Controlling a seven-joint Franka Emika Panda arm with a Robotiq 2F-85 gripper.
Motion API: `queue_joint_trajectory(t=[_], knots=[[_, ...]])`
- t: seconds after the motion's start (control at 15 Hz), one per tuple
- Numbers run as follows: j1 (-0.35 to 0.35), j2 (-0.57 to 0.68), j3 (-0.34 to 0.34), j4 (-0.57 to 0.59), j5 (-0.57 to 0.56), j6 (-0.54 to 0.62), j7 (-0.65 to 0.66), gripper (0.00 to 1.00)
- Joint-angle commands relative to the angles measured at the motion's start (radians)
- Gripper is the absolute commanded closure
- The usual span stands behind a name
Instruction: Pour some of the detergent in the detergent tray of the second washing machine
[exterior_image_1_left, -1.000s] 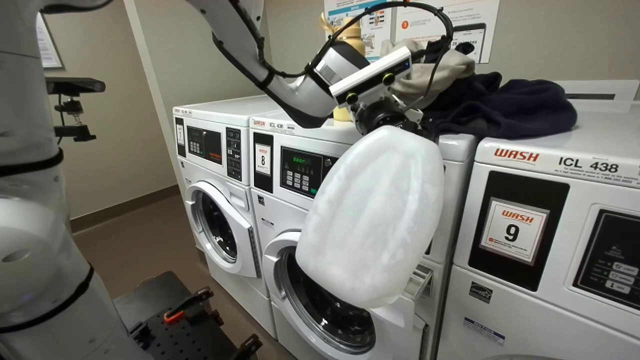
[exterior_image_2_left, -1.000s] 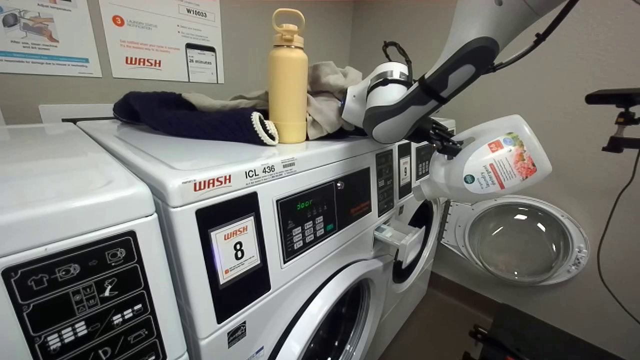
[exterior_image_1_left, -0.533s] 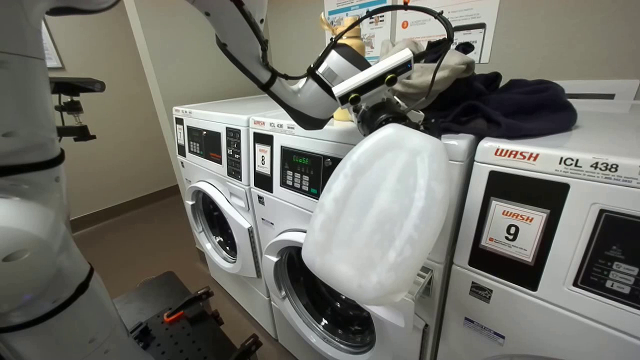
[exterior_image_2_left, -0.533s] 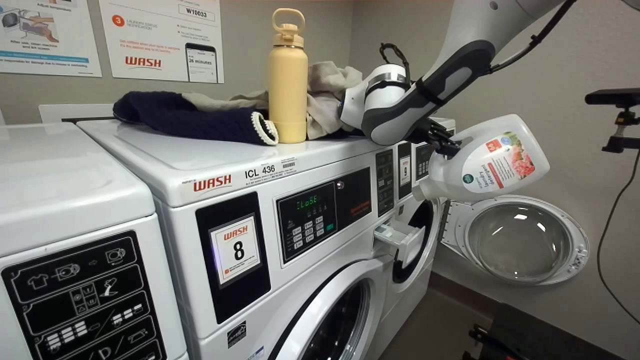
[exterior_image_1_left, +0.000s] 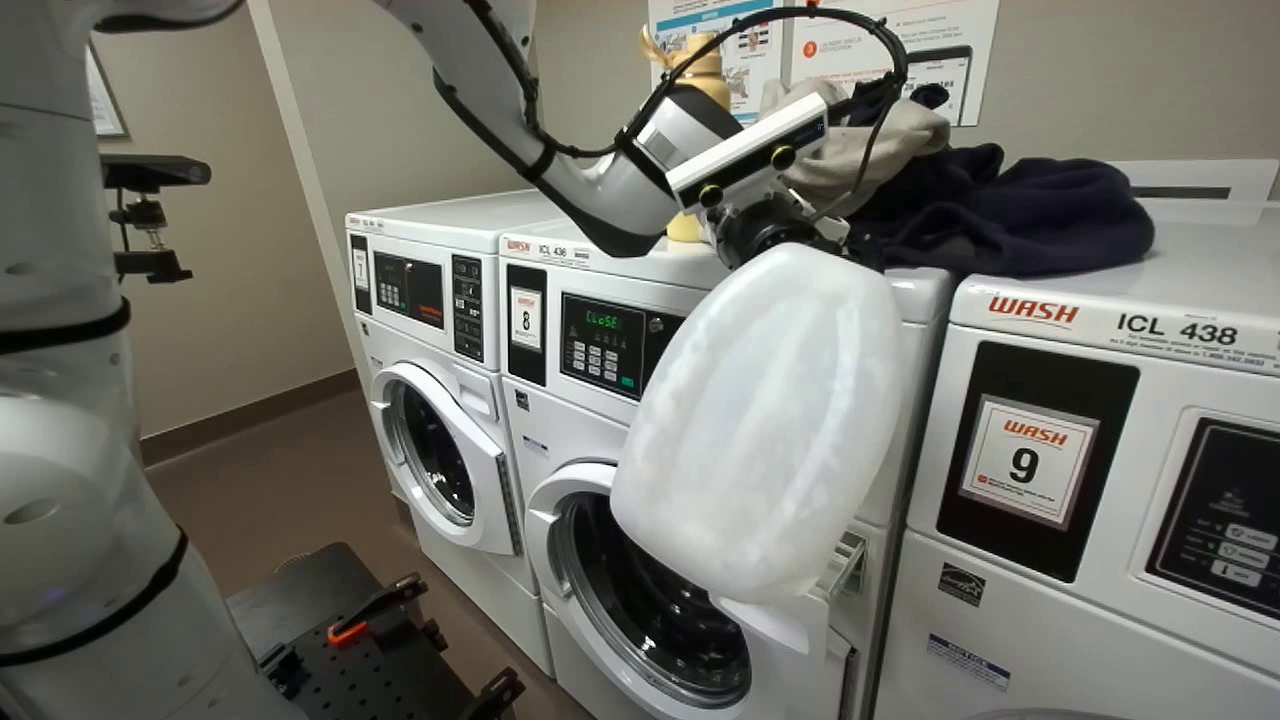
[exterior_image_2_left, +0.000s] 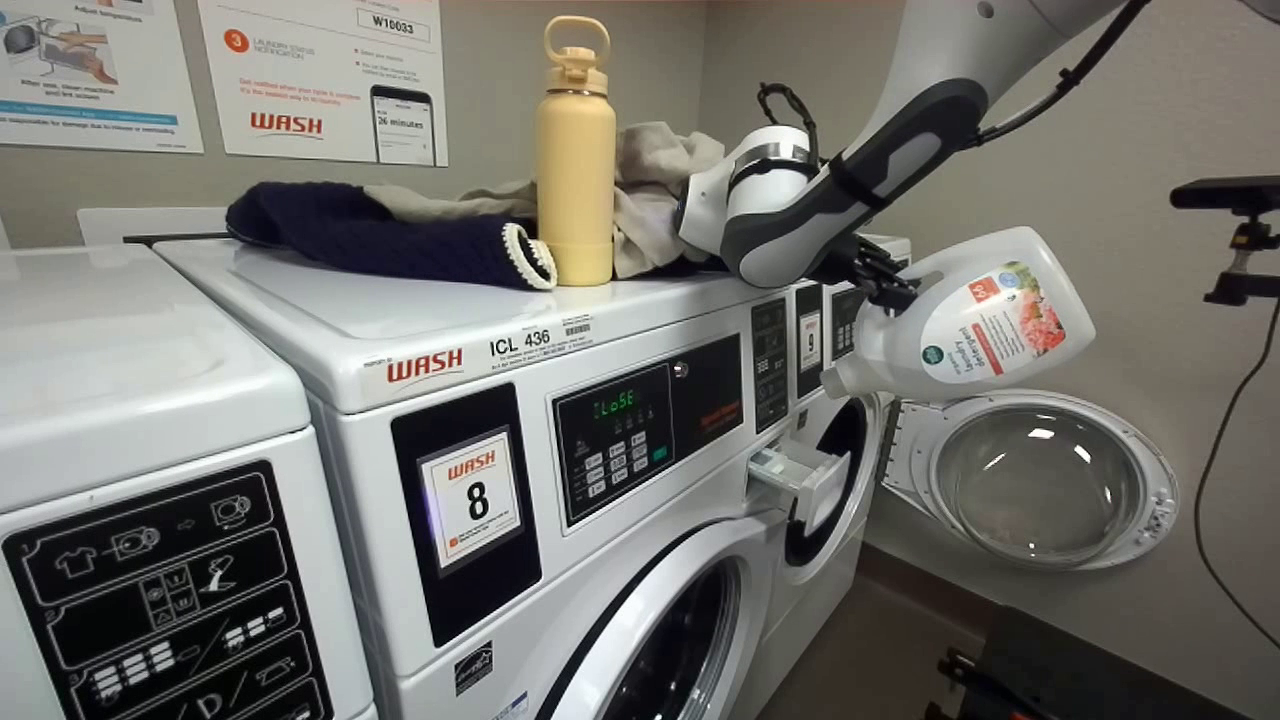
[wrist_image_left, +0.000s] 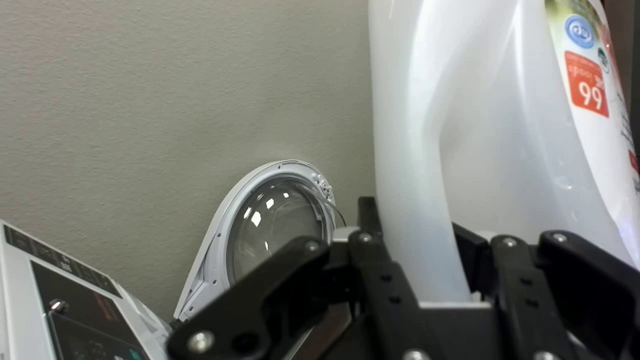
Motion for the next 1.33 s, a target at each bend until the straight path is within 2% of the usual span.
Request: queue_joint_trajectory(t=[0.0, 0.6, 1.27], knots=[[-0.003, -0.036, 0.01, 0.01, -0.006, -0.009, 0.004, 0.91], [-0.018, -0.155, -0.003, -0.037, 0.079, 0.073, 0.186, 0.91], [-0.006, -0.425, -0.02, -0.173, 0.178, 0.192, 0.277, 0.91]])
